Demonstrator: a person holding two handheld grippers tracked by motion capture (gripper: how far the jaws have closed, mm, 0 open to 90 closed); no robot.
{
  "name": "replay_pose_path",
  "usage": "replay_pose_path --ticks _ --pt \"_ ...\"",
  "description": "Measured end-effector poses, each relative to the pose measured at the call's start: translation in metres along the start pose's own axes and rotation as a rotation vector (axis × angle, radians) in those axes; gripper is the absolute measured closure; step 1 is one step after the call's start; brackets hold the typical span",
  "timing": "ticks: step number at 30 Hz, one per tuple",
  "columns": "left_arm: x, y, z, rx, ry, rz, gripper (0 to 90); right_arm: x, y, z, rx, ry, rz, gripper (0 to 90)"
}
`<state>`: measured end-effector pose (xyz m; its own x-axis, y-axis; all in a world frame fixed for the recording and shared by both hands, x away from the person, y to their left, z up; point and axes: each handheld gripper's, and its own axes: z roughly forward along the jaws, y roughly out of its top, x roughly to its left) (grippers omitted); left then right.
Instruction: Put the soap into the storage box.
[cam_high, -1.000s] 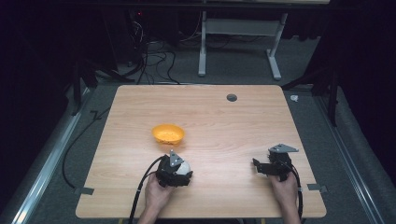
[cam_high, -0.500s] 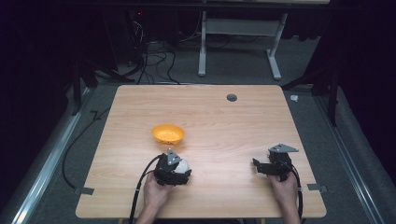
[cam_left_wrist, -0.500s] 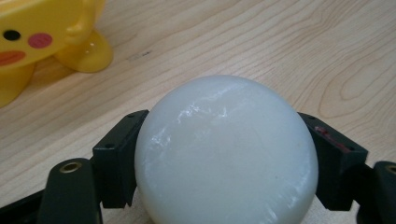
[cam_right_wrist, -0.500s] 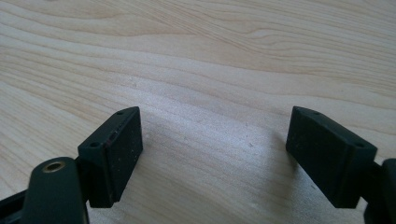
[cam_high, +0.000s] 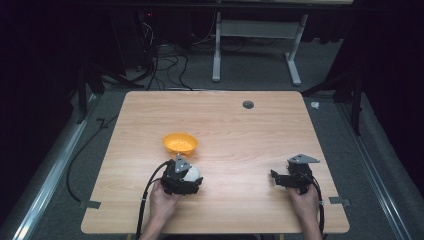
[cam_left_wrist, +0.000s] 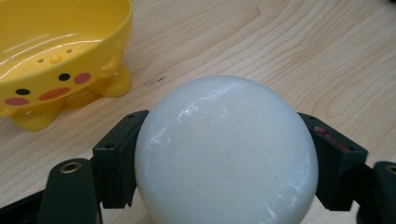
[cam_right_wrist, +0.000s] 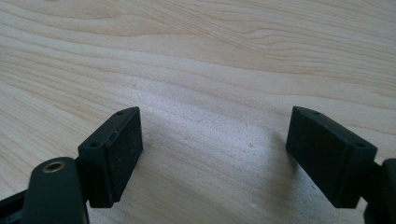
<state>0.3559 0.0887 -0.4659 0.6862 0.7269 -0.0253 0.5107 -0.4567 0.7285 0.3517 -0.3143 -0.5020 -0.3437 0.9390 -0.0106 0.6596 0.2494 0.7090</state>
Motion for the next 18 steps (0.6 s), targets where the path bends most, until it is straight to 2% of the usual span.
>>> replay_pose_path --ticks 18 --pt "0.017 0.015 -0.014 -0.023 -0.012 -0.004 24.4 0.000 0.000 0.000 -0.001 0.001 -0.004 19.6"
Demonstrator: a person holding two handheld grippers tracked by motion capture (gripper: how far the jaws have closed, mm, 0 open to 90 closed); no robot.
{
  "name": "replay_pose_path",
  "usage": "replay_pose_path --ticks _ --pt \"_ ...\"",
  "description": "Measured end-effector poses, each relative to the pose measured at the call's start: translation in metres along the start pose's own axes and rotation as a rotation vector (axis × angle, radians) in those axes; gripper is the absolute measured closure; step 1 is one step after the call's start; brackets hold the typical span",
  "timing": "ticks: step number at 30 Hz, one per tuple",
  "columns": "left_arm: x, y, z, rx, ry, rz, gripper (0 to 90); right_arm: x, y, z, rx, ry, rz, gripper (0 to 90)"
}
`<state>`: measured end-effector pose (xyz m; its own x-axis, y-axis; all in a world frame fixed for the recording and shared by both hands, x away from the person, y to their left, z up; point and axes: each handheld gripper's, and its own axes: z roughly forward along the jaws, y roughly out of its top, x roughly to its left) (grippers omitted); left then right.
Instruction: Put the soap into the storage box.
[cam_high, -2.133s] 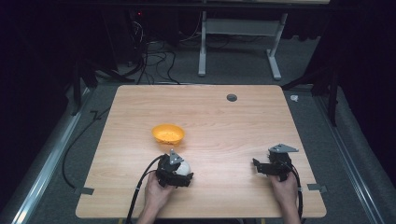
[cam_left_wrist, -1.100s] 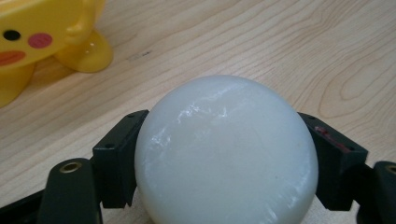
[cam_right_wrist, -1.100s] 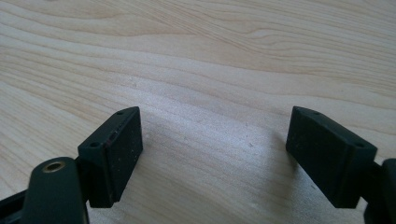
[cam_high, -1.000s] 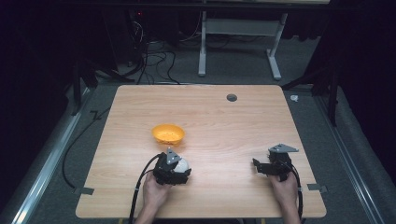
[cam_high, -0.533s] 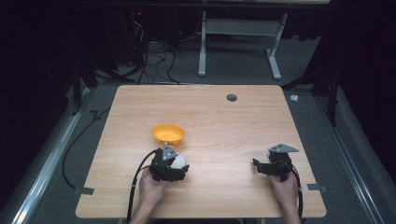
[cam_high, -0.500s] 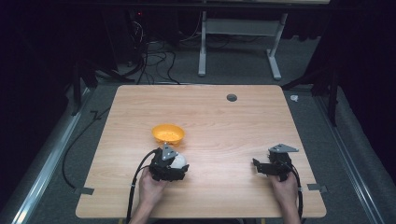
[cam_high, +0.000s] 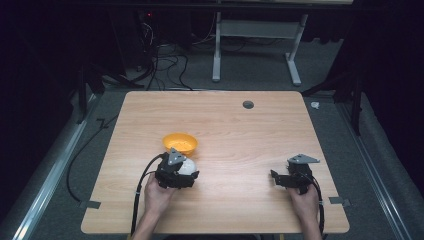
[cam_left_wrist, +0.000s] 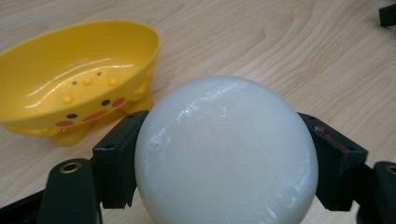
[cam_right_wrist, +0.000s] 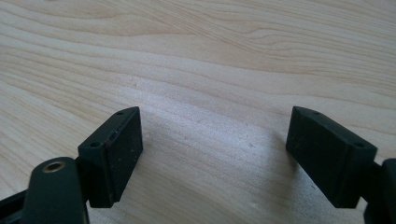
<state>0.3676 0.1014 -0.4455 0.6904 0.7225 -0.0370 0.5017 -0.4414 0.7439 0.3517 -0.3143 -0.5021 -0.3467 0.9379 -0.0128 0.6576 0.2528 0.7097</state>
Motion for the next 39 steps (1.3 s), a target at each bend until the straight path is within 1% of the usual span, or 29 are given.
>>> replay_pose_path --ticks 2,4,11,15,17,20,23,27,31,34,36,39 --pt "0.001 0.001 -0.001 -0.002 -0.003 -0.006 24.4 0.000 0.000 0.000 0.000 0.000 0.000 19.6" --pt "0.003 0.002 -0.002 0.001 0.004 -0.003 24.4 0.000 0.000 0.000 0.000 0.000 0.000 19.6" --pt "0.006 0.007 -0.007 -0.009 0.010 -0.003 24.4 0.000 0.000 0.000 0.000 -0.001 0.000 19.6" --pt "0.011 0.008 -0.009 -0.018 0.003 -0.023 24.4 0.000 0.000 0.000 0.000 0.000 0.000 19.6" --pt "0.013 0.009 -0.010 -0.018 0.015 -0.028 24.4 0.000 0.000 0.000 0.000 0.000 -0.001 19.6" --pt "0.016 0.010 -0.012 -0.015 0.013 -0.030 24.4 0.000 0.000 0.000 0.000 0.000 0.002 19.6" --pt "0.019 0.013 -0.015 -0.021 0.024 -0.030 24.4 0.000 0.000 0.000 0.000 0.000 0.000 19.6" --pt "0.024 0.017 -0.018 -0.043 0.022 -0.047 24.4 0.000 0.000 0.000 0.000 0.000 0.001 19.6" --pt "0.029 0.020 -0.020 -0.040 0.035 -0.045 24.5 0.000 0.000 0.000 0.000 0.000 0.000 19.6" --pt "0.032 0.025 -0.022 -0.049 0.043 -0.044 24.4 0.000 0.000 0.000 0.000 0.000 0.001 19.6" --pt "0.034 0.026 -0.022 -0.050 0.036 -0.052 24.4 0.000 0.000 0.000 0.000 0.000 0.000 19.6" --pt "0.038 0.029 -0.021 -0.043 0.043 -0.051 24.4 0.000 0.000 0.000 0.001 0.000 0.001 19.6"
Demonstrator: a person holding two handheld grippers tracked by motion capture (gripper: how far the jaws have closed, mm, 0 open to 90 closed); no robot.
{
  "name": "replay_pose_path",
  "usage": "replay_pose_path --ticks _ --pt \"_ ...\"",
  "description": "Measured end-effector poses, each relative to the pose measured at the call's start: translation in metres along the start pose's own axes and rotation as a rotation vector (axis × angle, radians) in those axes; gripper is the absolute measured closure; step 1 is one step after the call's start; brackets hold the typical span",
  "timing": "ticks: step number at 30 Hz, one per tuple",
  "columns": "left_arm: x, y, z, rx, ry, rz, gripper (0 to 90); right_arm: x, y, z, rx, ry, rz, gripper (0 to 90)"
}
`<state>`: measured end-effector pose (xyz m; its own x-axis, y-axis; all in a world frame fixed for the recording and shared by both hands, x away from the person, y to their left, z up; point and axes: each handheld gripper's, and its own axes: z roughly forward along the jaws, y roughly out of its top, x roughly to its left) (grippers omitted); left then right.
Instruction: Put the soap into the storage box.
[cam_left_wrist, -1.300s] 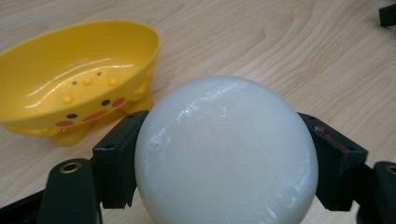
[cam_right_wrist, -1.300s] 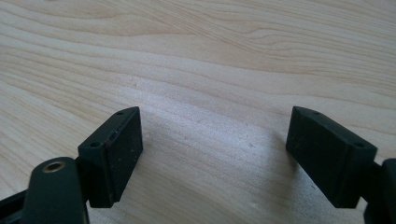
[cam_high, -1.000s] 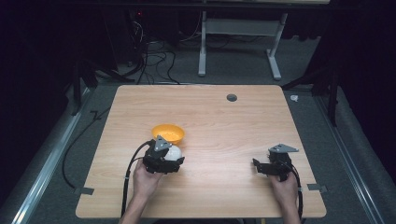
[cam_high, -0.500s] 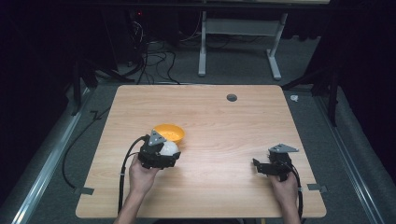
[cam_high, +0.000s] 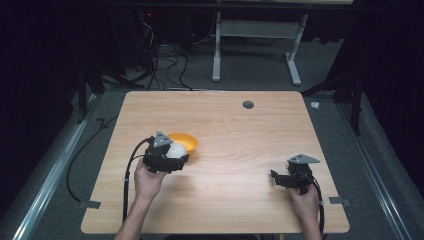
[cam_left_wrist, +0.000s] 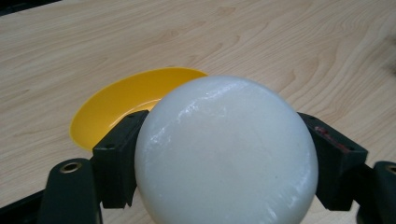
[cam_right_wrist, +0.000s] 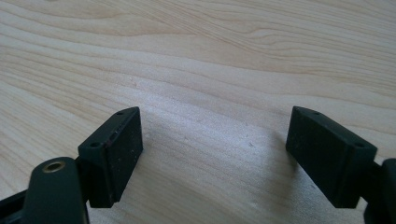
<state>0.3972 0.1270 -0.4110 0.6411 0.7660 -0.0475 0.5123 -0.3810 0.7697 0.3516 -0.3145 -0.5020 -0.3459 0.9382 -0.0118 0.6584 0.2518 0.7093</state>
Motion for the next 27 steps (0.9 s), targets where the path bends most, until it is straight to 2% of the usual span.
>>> replay_pose_path --ticks 5,14,16,27 --pt "0.006 0.006 0.001 -0.001 -0.018 -0.012 24.4 0.000 0.000 0.000 -0.001 0.001 -0.001 19.6" --pt "0.010 0.015 0.005 0.006 0.002 -0.006 24.4 0.000 0.000 0.000 -0.001 0.001 -0.001 19.6" --pt "0.012 0.016 0.006 -0.002 -0.005 -0.016 24.4 0.000 0.000 0.000 -0.001 0.000 -0.001 19.6" --pt "0.020 0.027 0.018 0.014 0.037 -0.016 24.4 0.000 0.000 0.000 0.000 0.000 0.000 19.6"
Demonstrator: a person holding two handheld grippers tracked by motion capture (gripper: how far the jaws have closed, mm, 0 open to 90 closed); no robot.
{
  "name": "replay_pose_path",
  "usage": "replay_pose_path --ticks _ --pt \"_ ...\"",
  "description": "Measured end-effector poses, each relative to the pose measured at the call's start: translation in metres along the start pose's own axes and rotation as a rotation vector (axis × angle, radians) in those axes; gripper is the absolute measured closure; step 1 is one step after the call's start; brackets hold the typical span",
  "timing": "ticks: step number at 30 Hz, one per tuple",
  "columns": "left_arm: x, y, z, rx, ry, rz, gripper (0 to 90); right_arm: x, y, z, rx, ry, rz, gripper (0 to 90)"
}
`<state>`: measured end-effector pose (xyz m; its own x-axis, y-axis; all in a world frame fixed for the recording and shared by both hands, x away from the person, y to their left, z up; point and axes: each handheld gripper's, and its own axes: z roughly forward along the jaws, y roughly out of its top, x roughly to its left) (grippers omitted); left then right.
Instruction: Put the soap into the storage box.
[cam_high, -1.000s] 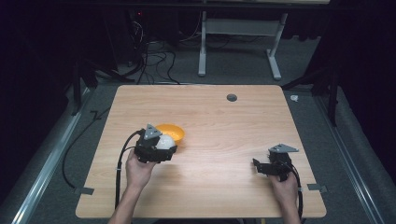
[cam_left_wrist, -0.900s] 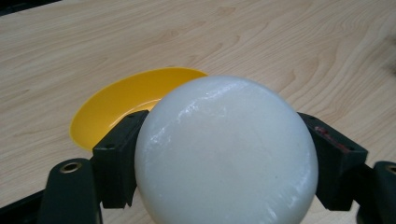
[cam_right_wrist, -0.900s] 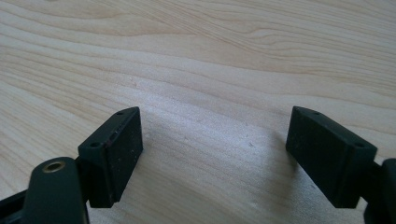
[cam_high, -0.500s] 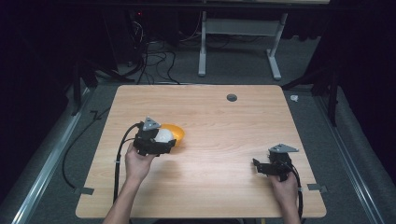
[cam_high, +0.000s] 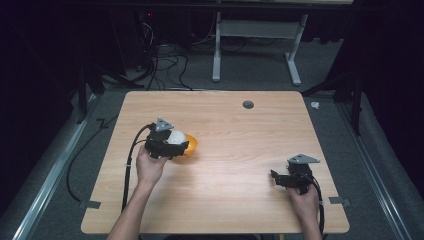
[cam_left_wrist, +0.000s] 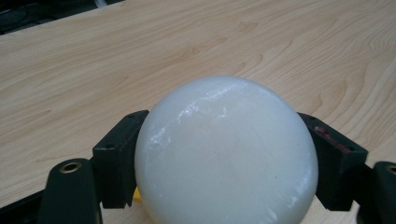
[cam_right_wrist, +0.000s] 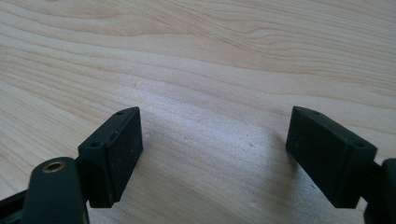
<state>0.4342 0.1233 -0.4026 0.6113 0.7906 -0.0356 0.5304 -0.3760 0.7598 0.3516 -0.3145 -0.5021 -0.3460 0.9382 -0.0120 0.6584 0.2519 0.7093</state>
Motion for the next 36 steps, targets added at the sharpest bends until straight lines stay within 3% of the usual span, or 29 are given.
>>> replay_pose_path --ticks 8,36 --pt "0.005 0.003 0.011 0.023 0.042 -0.002 24.4 0.000 0.000 0.000 -0.001 0.001 0.001 19.6" --pt "0.012 -0.001 0.049 0.094 0.090 -0.025 24.3 0.000 0.000 0.000 -0.001 0.001 -0.002 19.6"
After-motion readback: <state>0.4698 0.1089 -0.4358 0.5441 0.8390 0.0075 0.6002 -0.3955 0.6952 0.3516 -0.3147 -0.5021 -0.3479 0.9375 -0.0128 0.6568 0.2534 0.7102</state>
